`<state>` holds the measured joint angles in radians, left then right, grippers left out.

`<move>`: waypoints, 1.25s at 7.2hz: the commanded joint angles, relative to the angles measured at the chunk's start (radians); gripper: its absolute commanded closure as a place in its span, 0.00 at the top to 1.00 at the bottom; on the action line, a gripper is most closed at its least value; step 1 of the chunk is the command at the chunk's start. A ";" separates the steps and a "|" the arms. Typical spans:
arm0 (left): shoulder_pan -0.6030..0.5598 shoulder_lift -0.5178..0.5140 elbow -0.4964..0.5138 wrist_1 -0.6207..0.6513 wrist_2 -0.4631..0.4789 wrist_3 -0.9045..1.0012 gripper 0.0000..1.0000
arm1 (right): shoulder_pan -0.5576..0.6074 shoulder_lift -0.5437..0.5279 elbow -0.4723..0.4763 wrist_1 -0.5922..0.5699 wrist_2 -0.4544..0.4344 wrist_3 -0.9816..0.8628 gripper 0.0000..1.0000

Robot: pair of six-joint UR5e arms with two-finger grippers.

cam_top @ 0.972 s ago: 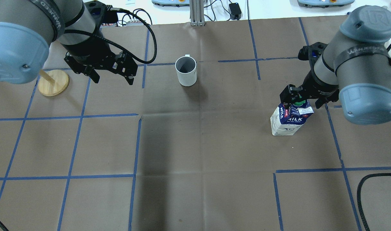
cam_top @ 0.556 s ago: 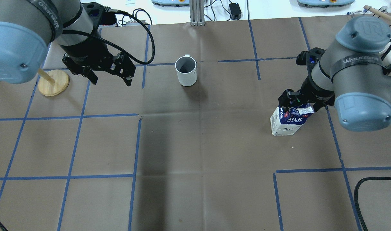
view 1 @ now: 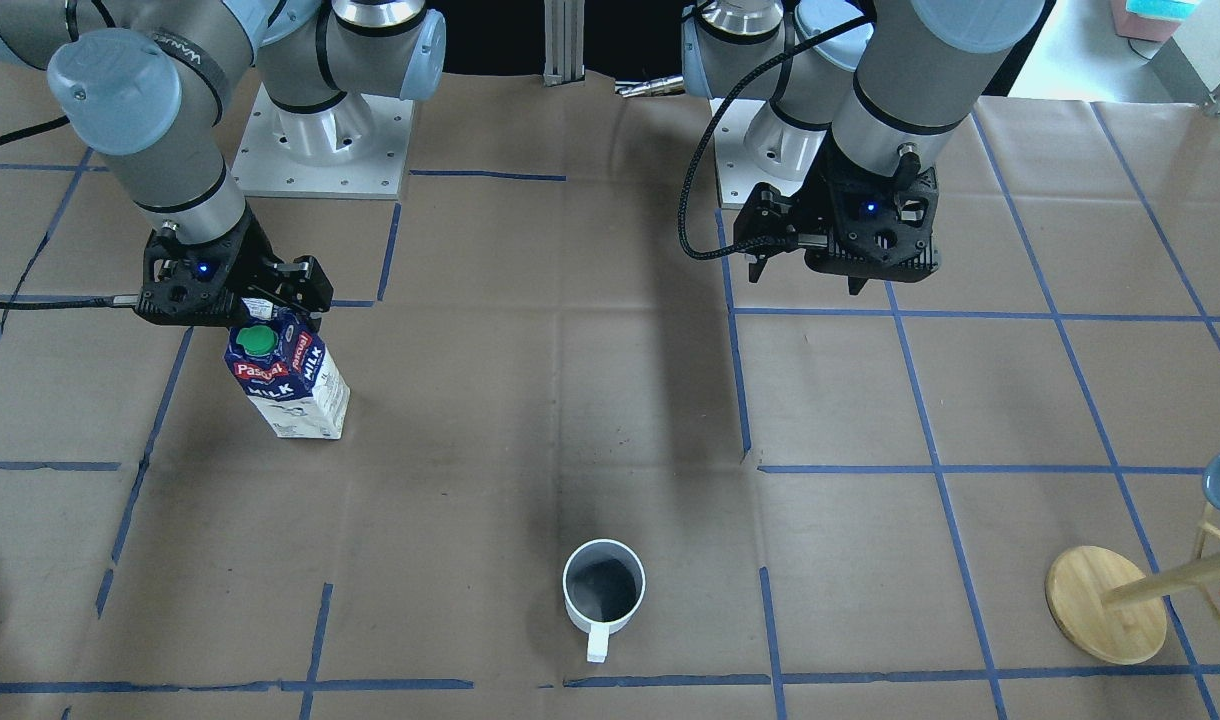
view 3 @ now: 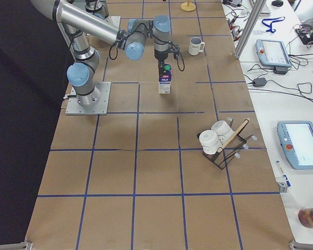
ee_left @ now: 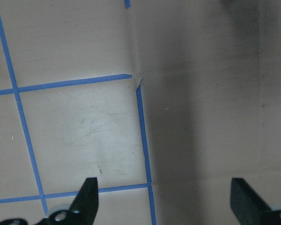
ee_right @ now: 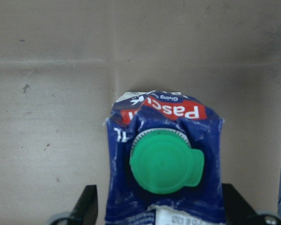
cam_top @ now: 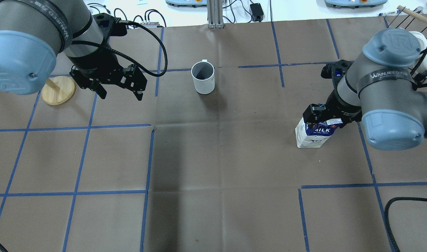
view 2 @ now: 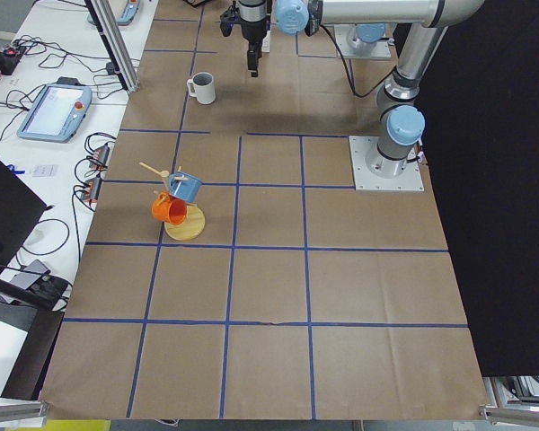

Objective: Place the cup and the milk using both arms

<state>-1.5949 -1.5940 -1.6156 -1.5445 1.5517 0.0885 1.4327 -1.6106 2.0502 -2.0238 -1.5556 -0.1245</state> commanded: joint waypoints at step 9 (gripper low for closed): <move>0.075 0.032 -0.038 -0.011 0.089 0.020 1.00 | 0.002 0.012 -0.187 0.108 -0.004 0.019 0.47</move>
<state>-1.5190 -1.5563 -1.6545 -1.5569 1.5873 0.1089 1.4337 -1.6087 1.9558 -2.0076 -1.5585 -0.1108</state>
